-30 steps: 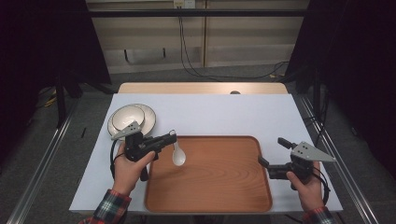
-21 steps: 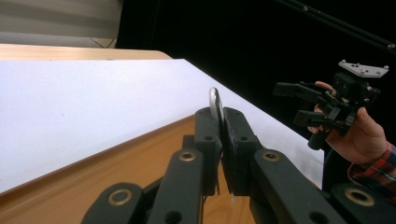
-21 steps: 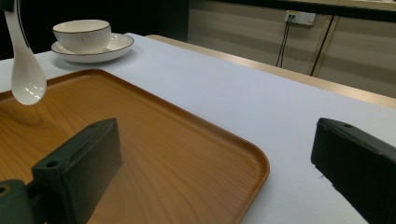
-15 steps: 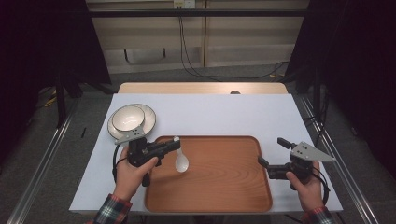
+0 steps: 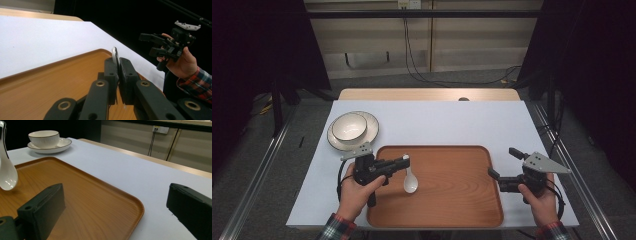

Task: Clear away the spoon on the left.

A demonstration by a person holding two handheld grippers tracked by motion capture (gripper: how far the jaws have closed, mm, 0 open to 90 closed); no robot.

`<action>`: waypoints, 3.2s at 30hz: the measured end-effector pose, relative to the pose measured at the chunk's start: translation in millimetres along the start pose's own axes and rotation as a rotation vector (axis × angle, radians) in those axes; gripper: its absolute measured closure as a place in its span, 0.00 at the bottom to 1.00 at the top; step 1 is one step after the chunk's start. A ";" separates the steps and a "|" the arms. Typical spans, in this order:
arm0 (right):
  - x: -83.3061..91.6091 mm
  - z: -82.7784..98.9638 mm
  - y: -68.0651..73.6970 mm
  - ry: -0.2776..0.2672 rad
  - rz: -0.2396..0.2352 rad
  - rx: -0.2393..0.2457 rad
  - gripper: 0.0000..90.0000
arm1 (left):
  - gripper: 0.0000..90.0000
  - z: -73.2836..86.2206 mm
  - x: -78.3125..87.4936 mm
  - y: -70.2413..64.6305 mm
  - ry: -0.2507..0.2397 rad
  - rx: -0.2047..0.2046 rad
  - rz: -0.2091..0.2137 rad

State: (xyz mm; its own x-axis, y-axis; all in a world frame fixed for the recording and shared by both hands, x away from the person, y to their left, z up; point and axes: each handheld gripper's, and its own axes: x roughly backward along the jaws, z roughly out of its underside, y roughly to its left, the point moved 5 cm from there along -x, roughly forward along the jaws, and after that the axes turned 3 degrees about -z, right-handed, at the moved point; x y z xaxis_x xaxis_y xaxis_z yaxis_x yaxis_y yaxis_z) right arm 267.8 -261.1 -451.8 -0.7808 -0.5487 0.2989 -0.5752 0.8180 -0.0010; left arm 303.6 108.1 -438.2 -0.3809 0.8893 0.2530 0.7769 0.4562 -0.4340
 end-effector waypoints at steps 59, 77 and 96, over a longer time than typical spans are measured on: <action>-1.6 1.0 1.9 0.007 -0.008 0.009 0.02 | 0.80 25.8 -15.7 8.3 0.076 -0.083 -0.108; -0.6 1.3 3.0 0.009 -0.014 0.011 0.02 | 0.74 30.5 -18.8 15.9 0.084 -0.076 -0.138; -0.8 1.3 4.5 0.011 -0.009 0.017 0.02 | 0.60 20.3 -7.3 18.4 0.023 -0.083 -0.148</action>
State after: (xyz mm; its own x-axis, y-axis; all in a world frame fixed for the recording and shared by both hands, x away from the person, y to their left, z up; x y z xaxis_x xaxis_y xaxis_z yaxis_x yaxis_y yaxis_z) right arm 265.5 -257.2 -453.3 -0.7731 -0.5538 0.3091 -0.5861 0.8101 -0.0146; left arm 310.5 110.7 -465.6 -0.4831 0.8114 0.3291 0.7524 0.5769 -0.3180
